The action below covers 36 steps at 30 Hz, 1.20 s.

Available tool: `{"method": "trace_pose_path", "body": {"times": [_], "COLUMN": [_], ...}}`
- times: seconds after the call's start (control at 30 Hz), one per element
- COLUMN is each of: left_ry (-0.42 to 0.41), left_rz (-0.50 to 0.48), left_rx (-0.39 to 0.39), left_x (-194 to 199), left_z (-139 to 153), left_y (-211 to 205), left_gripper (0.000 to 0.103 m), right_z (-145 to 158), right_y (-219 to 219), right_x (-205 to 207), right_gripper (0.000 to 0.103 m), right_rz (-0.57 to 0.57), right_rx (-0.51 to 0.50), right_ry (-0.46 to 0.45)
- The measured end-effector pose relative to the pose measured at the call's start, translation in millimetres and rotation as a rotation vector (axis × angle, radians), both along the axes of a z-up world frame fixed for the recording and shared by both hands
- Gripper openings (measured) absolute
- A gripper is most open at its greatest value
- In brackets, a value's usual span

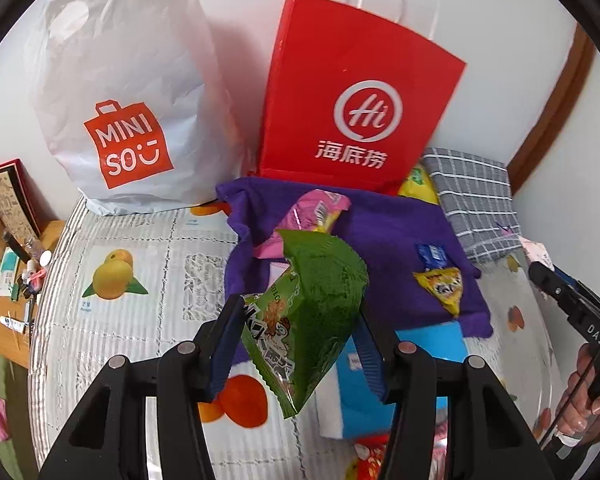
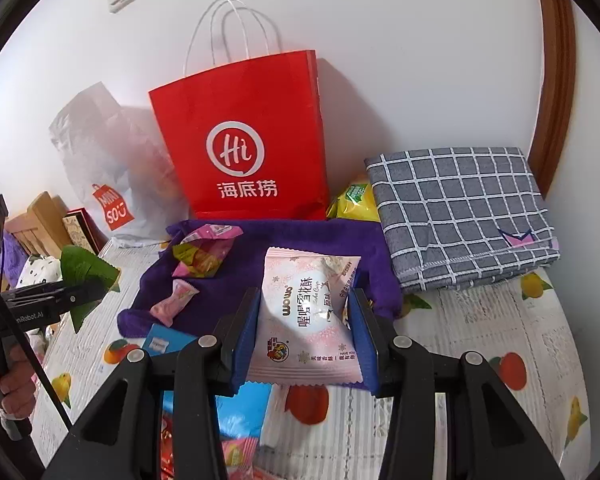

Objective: Organize snacks
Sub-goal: 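Carry the pink packet and green bag up and over the purple towel, then open both grippers to drop the pink packet and green bag onto the towel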

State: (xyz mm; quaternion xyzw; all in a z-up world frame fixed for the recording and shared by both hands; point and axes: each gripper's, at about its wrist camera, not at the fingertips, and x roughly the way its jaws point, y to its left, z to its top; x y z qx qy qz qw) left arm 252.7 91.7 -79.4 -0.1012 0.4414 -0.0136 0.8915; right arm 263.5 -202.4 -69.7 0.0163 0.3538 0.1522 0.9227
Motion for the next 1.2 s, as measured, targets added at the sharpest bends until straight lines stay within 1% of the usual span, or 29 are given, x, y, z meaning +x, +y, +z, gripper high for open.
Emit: {"method": "trace_pose_path", "body": {"times": [0.17, 0.37, 0.5, 0.57, 0.7, 0.83, 0.97, 1.07, 1.2], "left_ry": [0.017, 0.030, 0.055, 0.064, 0.090, 0.116, 0.118, 0.132, 0.130], "left_rz": [0.004, -0.015, -0.032, -0.031, -0.028, -0.069, -0.083, -0.097, -0.112], "left_rx": [0.014, 0.024, 0.013, 0.020, 0.016, -0.016, -0.020, -0.039, -0.032], "left_x": [19, 41, 55, 60, 71, 82, 92, 102, 108], "left_z": [-10, -21, -32, -37, -51, -62, -69, -73, -74], "left_y": [0, -2, -4, -4, -2, -5, -11, -15, -22], "left_gripper": [0.051, 0.051, 0.051, 0.051, 0.051, 0.051, 0.051, 0.051, 0.051], "right_z": [-4, -12, -19, -24, -42, -59, -74, -84, -91], "right_y": [0, -2, 2, 4, 9, 12, 14, 21, 25], "right_x": [22, 51, 74, 84, 107, 124, 132, 133, 132], "right_gripper": [0.044, 0.044, 0.044, 0.044, 0.044, 0.044, 0.044, 0.045, 0.046], "right_rz": [0.001, 0.003, 0.009, 0.009, 0.020, 0.020, 0.032, 0.047, 0.052], "right_rx": [0.010, 0.012, 0.001, -0.006, -0.009, -0.038, -0.027, -0.058, -0.065], "right_ry": [0.007, 0.023, 0.047, 0.054, 0.102, 0.132, 0.175, 0.199, 0.209]}}
